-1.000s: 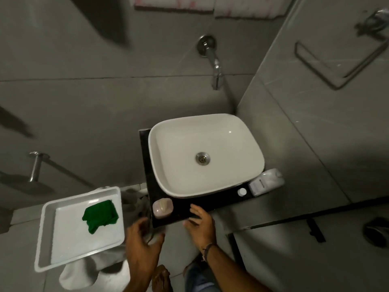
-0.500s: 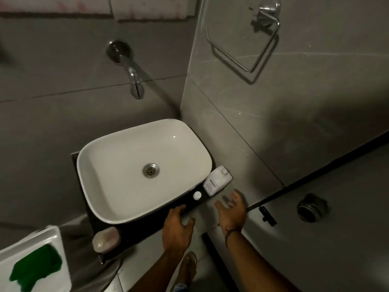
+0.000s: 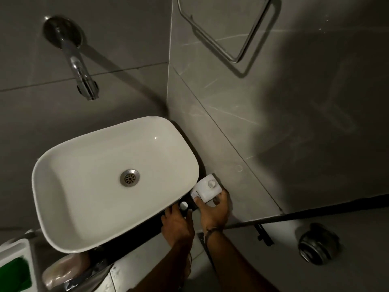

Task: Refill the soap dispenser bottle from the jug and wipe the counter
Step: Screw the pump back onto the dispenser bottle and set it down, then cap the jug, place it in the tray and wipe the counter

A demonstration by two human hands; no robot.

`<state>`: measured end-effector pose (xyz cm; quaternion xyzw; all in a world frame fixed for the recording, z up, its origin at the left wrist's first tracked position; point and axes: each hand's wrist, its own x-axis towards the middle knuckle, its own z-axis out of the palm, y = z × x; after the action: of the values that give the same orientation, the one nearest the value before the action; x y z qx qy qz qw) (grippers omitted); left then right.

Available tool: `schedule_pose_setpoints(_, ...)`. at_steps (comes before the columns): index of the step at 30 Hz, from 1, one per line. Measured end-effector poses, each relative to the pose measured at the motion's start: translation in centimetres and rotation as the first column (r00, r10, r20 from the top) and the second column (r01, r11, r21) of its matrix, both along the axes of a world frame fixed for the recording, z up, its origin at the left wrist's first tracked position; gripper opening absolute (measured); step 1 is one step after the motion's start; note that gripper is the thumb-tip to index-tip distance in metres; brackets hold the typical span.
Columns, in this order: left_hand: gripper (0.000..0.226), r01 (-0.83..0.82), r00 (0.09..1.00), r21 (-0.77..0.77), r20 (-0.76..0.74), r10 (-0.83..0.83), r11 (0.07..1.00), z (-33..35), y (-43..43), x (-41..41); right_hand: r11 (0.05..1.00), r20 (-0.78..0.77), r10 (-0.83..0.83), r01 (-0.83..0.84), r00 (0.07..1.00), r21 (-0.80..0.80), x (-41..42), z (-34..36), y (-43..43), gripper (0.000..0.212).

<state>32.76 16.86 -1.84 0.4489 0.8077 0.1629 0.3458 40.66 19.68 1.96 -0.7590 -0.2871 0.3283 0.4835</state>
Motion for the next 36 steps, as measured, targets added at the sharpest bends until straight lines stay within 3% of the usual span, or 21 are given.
schedule_pose_setpoints(7,0.04,-0.098,0.994,0.05,0.049,0.095,0.994,-0.2,0.4,0.4,0.999,0.029,0.013,-0.013,1.0,-0.03,0.5,0.3,0.4,0.076)
schedule_pose_setpoints(11,0.035,-0.137,0.95,0.209,0.304,0.069,0.968,2.2,-2.1,-0.8,1.0,0.039,0.015,-0.014,0.999,-0.013,1.0,1.2,-1.4,0.066)
schedule_pose_setpoints(15,0.031,-0.314,0.797,0.278,0.596,0.093,0.908,7.8,-5.1,-3.3,0.994,0.086,0.091,-0.095,0.992,0.045,0.8,3.8,-4.7,0.065)
schedule_pose_setpoints(18,0.029,-0.377,0.731,0.418,0.682,-0.012,0.826,13.3,-5.5,-6.6,0.979,0.096,0.174,-0.183,0.98,0.095,-0.4,7.2,-6.4,0.071)
schedule_pose_setpoints(21,0.019,-0.336,0.74,0.561,0.654,-0.157,0.756,19.3,-5.4,-10.8,0.937,0.128,0.28,-0.3,0.951,0.181,-3.2,12.1,-7.7,0.076)
schedule_pose_setpoints(26,0.025,-0.289,0.778,0.702,0.568,-0.267,0.651,26.2,-7.2,-17.1,0.819,0.25,0.448,-0.506,0.858,0.27,-9.3,18.2,-9.9,0.081)
schedule_pose_setpoints(30,0.025,-0.292,0.834,0.765,0.497,-0.239,0.574,29.8,-9.8,-21.6,0.711,0.318,0.537,-0.622,0.781,0.329,-13.6,21.1,-11.6,0.081)
schedule_pose_setpoints(36,0.023,-0.105,0.953,0.833,0.24,-0.184,0.543,34.2,-14.1,-27.4,0.601,0.359,0.611,-0.709,0.705,0.369,-19.3,23.8,-13.7,0.084)
